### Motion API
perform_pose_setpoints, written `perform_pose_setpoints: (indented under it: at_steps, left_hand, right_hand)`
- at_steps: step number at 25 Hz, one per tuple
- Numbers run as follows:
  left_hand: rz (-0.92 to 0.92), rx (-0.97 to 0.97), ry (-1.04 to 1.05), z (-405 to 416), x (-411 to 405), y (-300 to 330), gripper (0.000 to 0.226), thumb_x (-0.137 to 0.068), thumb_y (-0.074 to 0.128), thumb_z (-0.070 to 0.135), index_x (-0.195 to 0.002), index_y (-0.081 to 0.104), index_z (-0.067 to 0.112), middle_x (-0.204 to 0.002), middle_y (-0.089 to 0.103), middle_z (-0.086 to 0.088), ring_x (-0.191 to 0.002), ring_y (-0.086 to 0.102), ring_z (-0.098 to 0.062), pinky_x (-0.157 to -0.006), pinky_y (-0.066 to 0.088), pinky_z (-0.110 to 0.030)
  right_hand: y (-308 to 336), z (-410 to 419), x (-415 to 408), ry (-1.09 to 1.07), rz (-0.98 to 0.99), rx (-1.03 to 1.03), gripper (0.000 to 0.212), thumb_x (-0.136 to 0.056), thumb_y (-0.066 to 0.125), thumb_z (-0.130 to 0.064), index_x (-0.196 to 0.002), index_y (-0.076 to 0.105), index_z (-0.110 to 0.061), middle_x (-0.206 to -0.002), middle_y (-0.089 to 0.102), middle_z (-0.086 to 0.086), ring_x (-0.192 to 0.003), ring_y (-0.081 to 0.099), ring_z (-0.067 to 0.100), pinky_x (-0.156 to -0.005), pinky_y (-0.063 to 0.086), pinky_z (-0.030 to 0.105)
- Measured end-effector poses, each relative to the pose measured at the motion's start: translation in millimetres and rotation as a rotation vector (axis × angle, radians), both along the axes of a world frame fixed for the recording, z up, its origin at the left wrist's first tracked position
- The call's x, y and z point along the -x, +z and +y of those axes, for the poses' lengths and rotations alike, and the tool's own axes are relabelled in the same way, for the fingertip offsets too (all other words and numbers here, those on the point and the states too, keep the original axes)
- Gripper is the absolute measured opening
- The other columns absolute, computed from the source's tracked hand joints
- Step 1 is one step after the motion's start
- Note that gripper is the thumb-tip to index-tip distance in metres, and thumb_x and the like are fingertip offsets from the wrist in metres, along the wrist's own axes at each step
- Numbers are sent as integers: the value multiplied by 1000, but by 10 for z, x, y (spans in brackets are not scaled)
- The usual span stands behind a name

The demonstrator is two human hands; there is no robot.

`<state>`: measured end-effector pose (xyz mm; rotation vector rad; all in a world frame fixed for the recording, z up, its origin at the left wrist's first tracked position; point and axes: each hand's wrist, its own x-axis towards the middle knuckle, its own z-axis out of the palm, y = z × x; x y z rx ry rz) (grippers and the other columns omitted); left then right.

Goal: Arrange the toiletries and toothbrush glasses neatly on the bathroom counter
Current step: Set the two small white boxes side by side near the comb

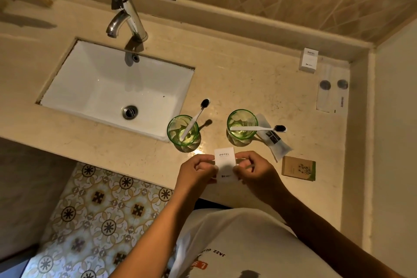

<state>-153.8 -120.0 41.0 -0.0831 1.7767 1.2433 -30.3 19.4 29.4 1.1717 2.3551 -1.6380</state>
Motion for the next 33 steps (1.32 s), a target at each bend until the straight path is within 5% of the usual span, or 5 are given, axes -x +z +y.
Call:
perform_pose_setpoints:
  at_steps: [4,17,24,30,33]
  left_hand:
    - [83,-83,-19,176,98,261,33,-82,70,1,-107,73,22,-81,77,4,-75,71,-4,-68,60,-24]
    - [99,-236,-129,1613,502,655,29,-85,69,-7,-109,69,9,-81,79,-8,-73,77,-20,-65,61,-27]
    - [75,-212,-185,2551,740,527,27,-84,73,-2,-109,72,9,-88,80,-11,-82,78,-24,-73,63,-32]
    - [87,-105,-240,3345,845,79,24,-85,69,-8,-107,69,2,-80,76,-10,-69,75,-27,-75,64,-41]
    - [88,-55,-269,3649,871,-136,26,-86,67,-7,-110,66,3,-95,75,-19,-82,74,-44,-76,64,-44]
  right_hand:
    - [346,111,63,-66,142,-83,40,-91,63,-34,-123,60,-10,-109,71,-1,-99,69,12,-70,61,27]
    - [830,1220,286,-344,140,11,32,-94,62,-17,-120,60,-35,-103,69,-13,-89,69,12,-65,61,26]
    - [650,2079,382,-312,101,-147,34,-94,59,-15,-128,61,-15,-110,74,2,-96,71,19,-58,48,7]
    - [98,2630,572,-547,132,59,28,-91,62,-7,-111,66,-27,-96,71,-11,-72,68,-2,-58,49,8]
    - [-219,2826,677,-633,111,129,37,-82,68,-6,-110,68,-30,-110,74,-5,-96,72,12,-80,60,27]
